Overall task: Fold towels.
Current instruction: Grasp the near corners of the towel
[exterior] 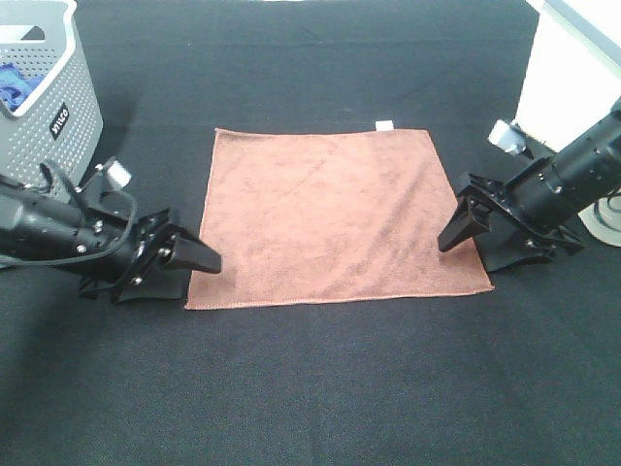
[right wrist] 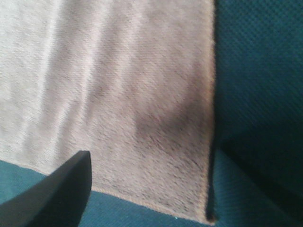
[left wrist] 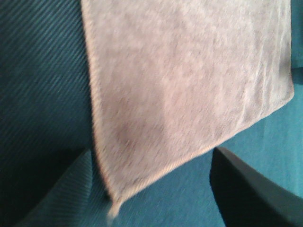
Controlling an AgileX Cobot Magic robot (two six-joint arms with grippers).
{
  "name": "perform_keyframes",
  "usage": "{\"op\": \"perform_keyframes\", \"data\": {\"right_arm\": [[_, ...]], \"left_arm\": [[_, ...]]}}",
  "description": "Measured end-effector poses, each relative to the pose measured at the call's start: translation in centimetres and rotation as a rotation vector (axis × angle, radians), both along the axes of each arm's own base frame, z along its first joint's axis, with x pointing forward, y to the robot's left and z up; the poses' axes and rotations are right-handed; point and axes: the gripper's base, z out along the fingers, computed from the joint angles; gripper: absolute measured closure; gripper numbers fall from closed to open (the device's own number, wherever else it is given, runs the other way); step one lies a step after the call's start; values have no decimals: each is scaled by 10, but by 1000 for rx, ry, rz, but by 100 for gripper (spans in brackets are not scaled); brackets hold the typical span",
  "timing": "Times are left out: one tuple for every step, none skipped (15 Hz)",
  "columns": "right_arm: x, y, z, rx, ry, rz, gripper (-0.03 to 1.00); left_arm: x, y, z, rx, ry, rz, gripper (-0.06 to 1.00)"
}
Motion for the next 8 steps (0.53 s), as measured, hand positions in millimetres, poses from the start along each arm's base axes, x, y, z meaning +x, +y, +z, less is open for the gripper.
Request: {"op": "perform_keyframes", "data": {"right_arm": [[3,3,-2,24,9,1,28],[3,8,-3,32,11,16,28],[2,16,-3,37,6,45,28],[2,16,-3,37,6,45,28],[2,28,-5,49,6,60,32],[2,28,-5,49,6,60,32],[2,29,-6,50,4,53,38],[3,28,-7,37,-3,49,47]], "left_arm": [[6,-7,-2,-11,-6,-1,27],[10,-13,-3,-17,-10,-8,27],[12,-21,-3,-23,-13,-22,27],[12,-21,-3,-23,-13,-22,27],[15,-30,-5,-29,-10,-34,32],[15,-30,-5,-29,-10,-34,32],[16,-30,-7,-29,3,-22,42],[16,-29,-10,-18,11,-13,55]]}}
